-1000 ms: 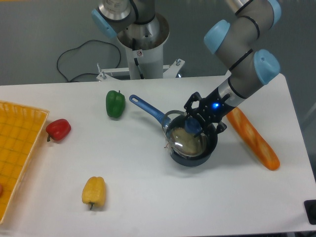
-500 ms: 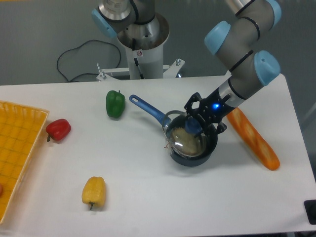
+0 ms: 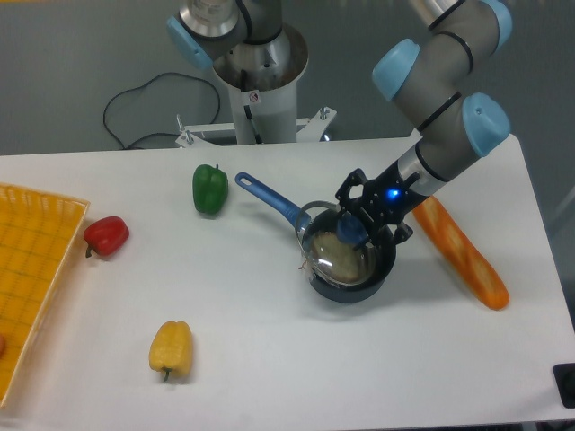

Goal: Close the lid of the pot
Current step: 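Adjust the lid position to center it over the saucepan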

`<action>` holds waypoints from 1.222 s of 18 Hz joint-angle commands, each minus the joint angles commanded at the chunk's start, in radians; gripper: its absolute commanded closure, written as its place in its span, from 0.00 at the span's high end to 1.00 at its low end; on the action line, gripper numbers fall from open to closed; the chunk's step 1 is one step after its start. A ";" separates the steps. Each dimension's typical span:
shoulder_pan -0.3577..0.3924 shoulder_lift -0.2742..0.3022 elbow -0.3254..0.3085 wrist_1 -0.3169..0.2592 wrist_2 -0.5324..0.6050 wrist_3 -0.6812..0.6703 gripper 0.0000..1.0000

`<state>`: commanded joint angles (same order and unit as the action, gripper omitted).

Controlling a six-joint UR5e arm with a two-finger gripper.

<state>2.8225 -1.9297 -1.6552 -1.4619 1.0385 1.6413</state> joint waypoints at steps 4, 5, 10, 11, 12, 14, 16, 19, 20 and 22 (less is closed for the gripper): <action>0.000 -0.002 0.000 0.000 0.000 0.008 0.60; 0.000 -0.002 0.000 0.000 0.000 0.008 0.60; 0.000 -0.002 -0.003 0.000 0.002 0.011 0.61; 0.000 -0.002 -0.005 0.000 0.002 0.011 0.61; 0.000 -0.002 -0.006 0.000 0.002 0.011 0.61; 0.000 -0.002 -0.006 0.000 0.002 0.011 0.61; 0.000 -0.002 -0.006 0.000 0.002 0.011 0.63; 0.000 -0.002 -0.006 0.002 0.002 0.011 0.65; 0.000 -0.002 -0.006 0.002 0.002 0.011 0.67; 0.002 -0.002 -0.005 0.002 0.002 0.011 0.73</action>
<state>2.8241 -1.9313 -1.6598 -1.4603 1.0400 1.6521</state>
